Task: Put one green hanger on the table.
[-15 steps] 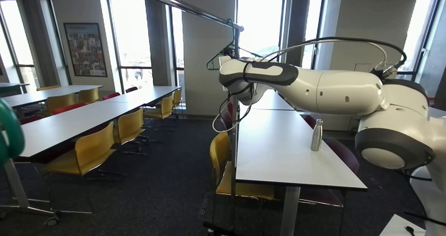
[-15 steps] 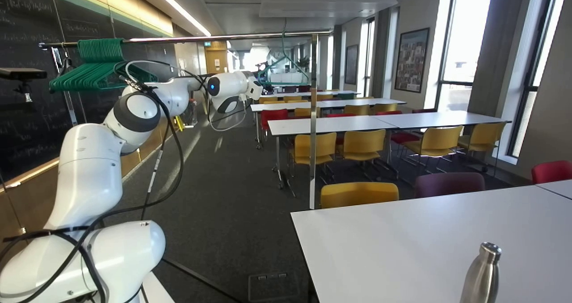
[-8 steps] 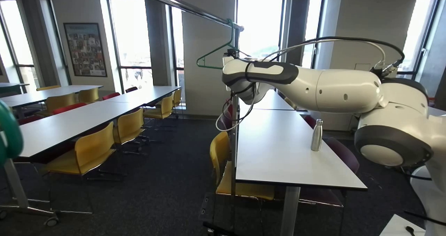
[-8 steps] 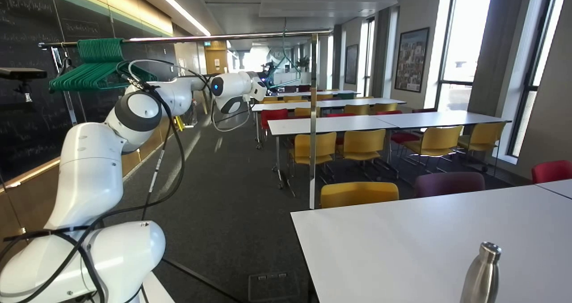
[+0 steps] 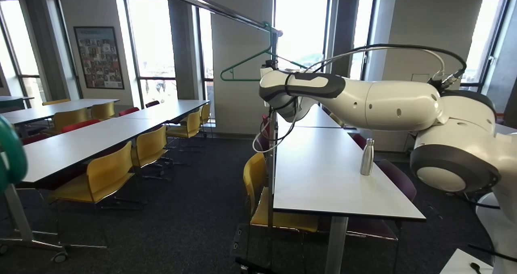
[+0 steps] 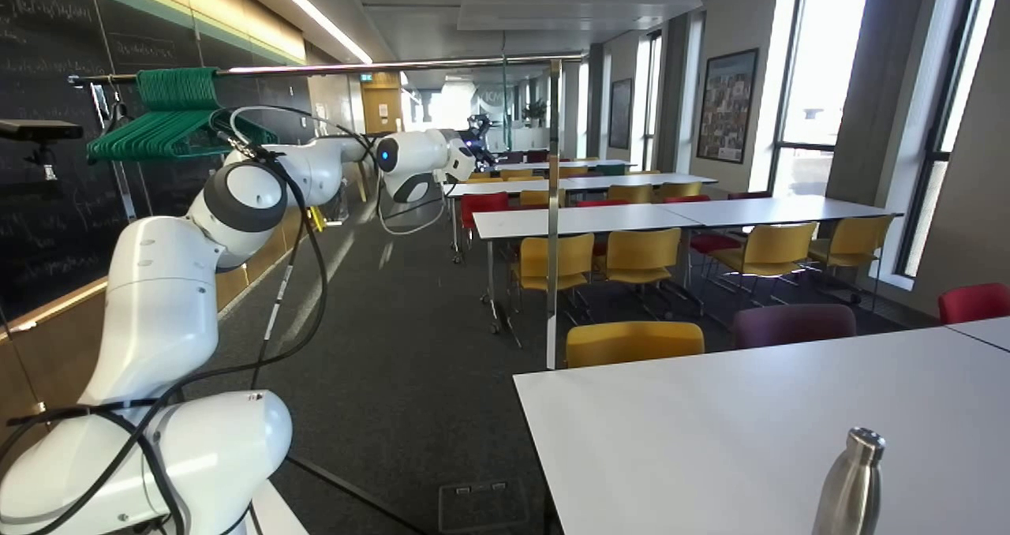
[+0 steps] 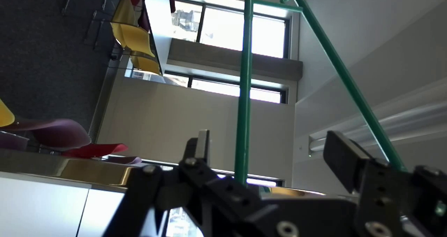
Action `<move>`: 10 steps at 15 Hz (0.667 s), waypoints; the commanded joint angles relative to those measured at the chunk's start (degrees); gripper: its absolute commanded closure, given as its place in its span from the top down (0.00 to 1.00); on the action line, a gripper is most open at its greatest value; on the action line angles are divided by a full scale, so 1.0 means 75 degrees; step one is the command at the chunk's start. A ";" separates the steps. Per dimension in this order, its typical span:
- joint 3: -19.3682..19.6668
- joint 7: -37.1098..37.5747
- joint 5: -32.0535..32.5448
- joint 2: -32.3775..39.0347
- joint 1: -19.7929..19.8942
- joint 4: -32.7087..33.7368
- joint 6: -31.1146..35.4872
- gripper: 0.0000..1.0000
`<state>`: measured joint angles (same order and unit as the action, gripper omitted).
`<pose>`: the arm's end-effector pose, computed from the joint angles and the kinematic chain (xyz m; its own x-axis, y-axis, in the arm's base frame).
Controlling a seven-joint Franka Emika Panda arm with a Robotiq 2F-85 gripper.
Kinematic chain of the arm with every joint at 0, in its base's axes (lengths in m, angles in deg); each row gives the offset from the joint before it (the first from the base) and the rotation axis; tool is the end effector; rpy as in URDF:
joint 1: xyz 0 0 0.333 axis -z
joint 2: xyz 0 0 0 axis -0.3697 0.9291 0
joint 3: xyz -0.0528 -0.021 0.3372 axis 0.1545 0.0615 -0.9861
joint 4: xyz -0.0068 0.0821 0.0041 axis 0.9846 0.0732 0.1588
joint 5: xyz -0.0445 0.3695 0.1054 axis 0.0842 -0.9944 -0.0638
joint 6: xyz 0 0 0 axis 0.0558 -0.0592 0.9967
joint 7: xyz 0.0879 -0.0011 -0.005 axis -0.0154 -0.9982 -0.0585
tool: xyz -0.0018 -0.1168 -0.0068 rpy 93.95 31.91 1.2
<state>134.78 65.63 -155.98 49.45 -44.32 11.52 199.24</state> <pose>0.6550 0.2152 0.6582 -0.0699 -0.9815 0.1781 0.0308 -0.1806 -0.9831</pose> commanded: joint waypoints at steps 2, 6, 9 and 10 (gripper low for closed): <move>-0.0099 -0.0205 0.0083 -0.0336 -0.0042 -0.0199 0.0040 0.49; -0.0111 -0.0210 0.0091 -0.0352 -0.0051 -0.0222 0.0013 0.19; -0.0106 -0.0208 0.0084 -0.0365 -0.0059 -0.0256 -0.0008 0.01; -0.0109 -0.0212 0.0086 -0.0371 -0.0064 -0.0266 -0.0014 0.00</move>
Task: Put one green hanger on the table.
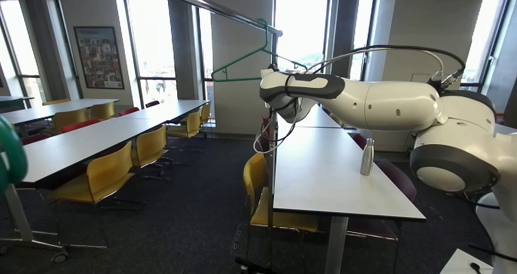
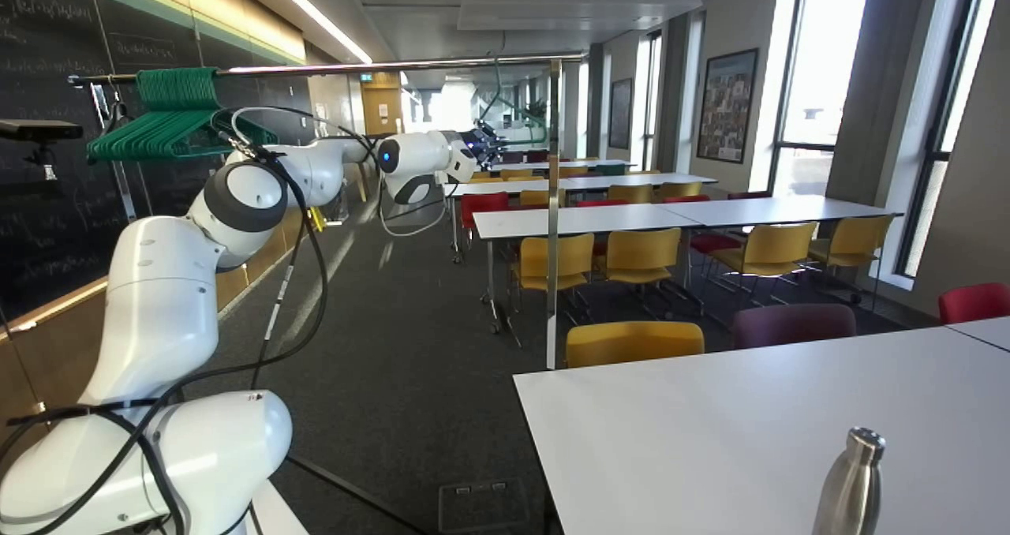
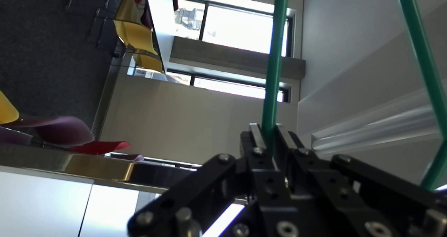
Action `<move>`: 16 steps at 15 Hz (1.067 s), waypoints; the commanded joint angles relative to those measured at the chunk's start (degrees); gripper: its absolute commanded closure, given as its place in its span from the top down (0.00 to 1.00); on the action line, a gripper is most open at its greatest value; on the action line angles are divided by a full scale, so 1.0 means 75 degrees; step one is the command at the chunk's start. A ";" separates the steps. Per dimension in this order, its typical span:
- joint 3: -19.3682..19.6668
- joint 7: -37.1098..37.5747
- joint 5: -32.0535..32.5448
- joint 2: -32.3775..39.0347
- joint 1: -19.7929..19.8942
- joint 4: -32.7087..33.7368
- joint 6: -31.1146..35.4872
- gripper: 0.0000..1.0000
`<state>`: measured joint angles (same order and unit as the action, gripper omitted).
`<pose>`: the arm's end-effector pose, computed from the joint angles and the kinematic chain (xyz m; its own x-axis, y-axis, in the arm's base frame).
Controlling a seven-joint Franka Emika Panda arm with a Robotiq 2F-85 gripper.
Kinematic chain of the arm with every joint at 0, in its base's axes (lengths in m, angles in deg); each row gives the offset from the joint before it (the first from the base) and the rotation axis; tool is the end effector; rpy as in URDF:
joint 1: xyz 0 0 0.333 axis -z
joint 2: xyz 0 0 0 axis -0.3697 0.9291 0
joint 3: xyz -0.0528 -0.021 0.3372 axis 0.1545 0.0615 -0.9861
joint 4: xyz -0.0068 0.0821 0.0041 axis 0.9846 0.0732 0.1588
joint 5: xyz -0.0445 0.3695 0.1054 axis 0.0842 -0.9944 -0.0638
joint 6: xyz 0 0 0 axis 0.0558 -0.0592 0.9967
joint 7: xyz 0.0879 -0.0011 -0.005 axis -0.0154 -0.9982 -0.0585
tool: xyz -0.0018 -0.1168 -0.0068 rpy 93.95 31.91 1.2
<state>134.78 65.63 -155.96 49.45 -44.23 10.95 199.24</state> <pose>0.6561 0.2116 0.6543 -0.0755 -0.9807 0.1805 0.0216 -0.1826 -0.9829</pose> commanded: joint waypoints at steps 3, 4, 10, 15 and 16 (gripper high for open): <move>-0.0124 -0.0213 0.0084 -0.0387 -0.0076 -0.0196 -0.0040 0.02; -0.0122 -0.0214 0.0081 -0.0392 -0.0083 -0.0206 -0.0044 0.02; -0.0029 -0.0317 0.0165 -0.0697 -0.0282 -0.0164 -0.0009 0.02; 0.0278 -0.0660 0.0490 -0.1240 -0.0617 -0.0484 0.0294 0.02; 0.0390 -0.0805 0.0585 -0.1357 -0.0690 -0.0616 0.0327 0.02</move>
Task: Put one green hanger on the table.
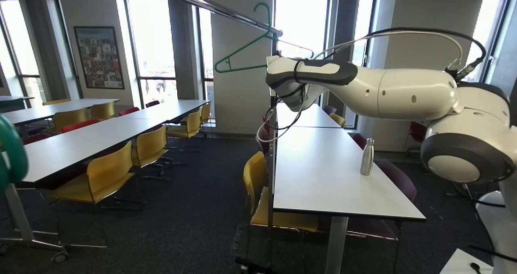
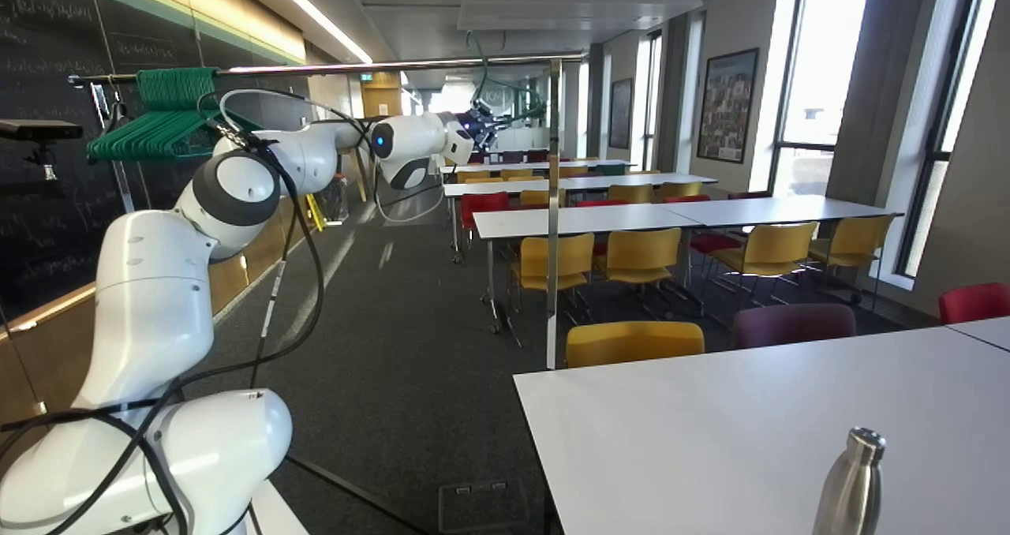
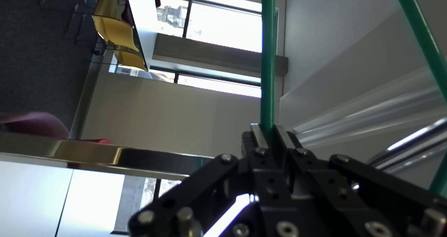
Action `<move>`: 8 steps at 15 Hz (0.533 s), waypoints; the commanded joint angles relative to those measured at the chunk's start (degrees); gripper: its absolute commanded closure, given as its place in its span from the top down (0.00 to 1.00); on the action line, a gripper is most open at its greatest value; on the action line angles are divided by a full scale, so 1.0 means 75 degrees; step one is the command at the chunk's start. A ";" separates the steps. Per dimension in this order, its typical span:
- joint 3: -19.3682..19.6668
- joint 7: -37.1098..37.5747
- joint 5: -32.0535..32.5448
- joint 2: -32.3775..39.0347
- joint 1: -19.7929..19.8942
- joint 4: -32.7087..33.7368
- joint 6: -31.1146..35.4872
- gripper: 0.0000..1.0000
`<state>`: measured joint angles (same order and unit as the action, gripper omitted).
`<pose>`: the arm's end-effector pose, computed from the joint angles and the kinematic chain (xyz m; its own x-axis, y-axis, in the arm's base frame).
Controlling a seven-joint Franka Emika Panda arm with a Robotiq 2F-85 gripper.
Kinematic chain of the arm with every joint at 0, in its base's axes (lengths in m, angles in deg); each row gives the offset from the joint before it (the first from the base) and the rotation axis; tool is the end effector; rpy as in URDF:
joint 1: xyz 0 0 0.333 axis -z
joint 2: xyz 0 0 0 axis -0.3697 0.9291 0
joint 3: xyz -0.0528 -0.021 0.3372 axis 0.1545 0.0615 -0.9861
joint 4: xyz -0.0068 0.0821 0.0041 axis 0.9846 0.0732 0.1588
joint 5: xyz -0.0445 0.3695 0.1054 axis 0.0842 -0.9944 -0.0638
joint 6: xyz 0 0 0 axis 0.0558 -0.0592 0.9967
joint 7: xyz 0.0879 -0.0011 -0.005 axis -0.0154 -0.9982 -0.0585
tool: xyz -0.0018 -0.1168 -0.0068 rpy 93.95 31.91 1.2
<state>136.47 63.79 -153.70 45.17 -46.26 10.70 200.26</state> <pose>0.6365 0.1991 0.6994 -0.0860 -0.9788 0.1858 0.0774 -0.1925 -0.9782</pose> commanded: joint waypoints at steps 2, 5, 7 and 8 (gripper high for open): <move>0.0354 -0.0827 0.0451 -0.1028 -0.0578 -0.0867 0.0278 0.02; 0.0639 -0.1328 0.0866 -0.1409 -0.0820 -0.1416 0.0516 0.02; 0.0799 -0.1591 0.1145 -0.1655 -0.0978 -0.1815 0.0638 0.02; 0.0899 -0.1724 0.1249 -0.1789 -0.1100 -0.2076 0.0678 0.02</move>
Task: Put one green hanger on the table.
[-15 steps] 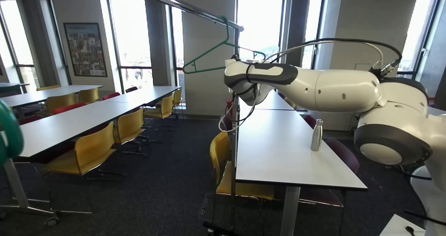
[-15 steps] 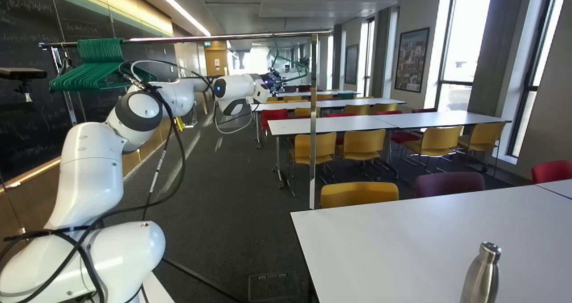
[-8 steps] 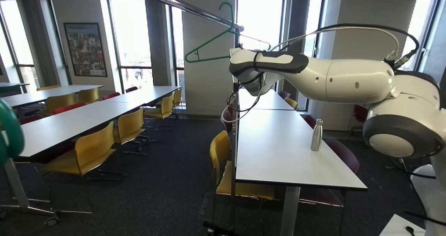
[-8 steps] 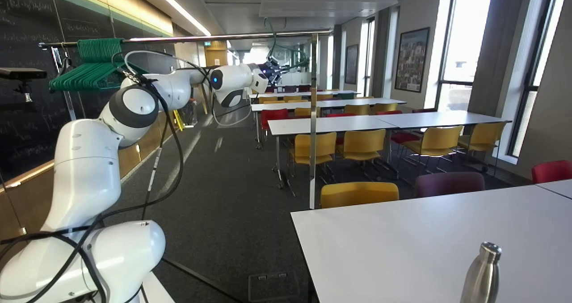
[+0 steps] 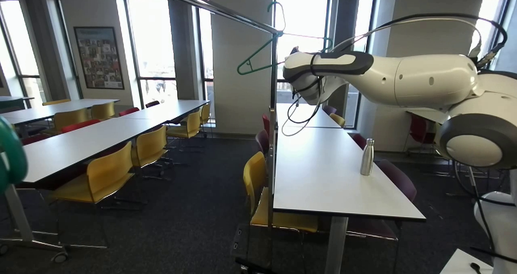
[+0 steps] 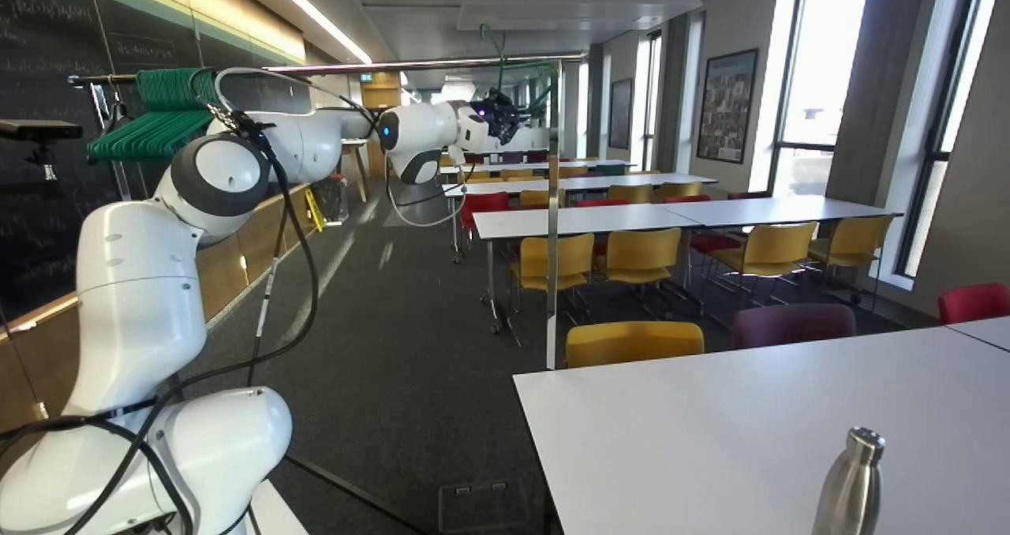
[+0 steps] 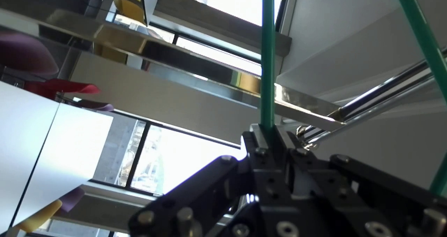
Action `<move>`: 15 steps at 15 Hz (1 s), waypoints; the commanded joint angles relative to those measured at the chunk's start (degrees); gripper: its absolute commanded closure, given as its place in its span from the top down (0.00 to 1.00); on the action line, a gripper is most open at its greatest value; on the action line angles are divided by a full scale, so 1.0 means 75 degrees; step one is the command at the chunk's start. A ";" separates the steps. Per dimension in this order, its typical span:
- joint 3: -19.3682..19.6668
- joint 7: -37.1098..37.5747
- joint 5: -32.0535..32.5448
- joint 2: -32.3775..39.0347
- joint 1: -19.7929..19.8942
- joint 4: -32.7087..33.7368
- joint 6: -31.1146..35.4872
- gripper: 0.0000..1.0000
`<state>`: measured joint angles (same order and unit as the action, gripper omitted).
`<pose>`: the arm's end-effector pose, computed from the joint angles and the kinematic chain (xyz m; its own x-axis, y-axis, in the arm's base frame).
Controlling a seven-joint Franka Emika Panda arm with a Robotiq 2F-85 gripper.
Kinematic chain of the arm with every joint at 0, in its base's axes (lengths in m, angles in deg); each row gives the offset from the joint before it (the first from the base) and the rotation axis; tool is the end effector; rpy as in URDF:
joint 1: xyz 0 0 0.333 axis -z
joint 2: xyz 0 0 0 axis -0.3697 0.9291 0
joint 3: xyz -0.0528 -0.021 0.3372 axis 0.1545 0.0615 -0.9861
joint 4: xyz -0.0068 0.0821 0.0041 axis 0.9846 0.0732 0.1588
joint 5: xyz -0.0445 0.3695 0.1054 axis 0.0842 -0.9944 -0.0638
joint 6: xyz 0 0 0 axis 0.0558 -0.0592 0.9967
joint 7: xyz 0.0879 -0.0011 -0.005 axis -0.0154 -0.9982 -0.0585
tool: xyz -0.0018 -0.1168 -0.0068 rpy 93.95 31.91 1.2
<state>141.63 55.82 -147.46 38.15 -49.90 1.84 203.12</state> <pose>0.6143 0.1255 0.7179 -0.1971 -0.9171 0.3464 0.0238 -0.3577 -0.9335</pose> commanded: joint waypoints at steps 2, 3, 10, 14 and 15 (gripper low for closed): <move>0.0712 -0.0753 0.0421 -0.0768 -0.0857 -0.1180 0.0086 0.02; 0.0851 -0.0842 0.0436 -0.0815 -0.0964 -0.1379 0.0115 0.02; 0.1704 -0.0789 0.0288 -0.0661 -0.1467 -0.2172 0.0123 0.02; 0.2197 -0.0896 -0.0241 -0.0891 -0.2006 -0.2887 -0.0442 0.02; 0.2422 -0.0842 -0.0360 -0.1002 -0.2262 -0.3073 -0.0824 0.02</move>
<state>155.13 51.28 -147.97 35.55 -60.21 -17.04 201.42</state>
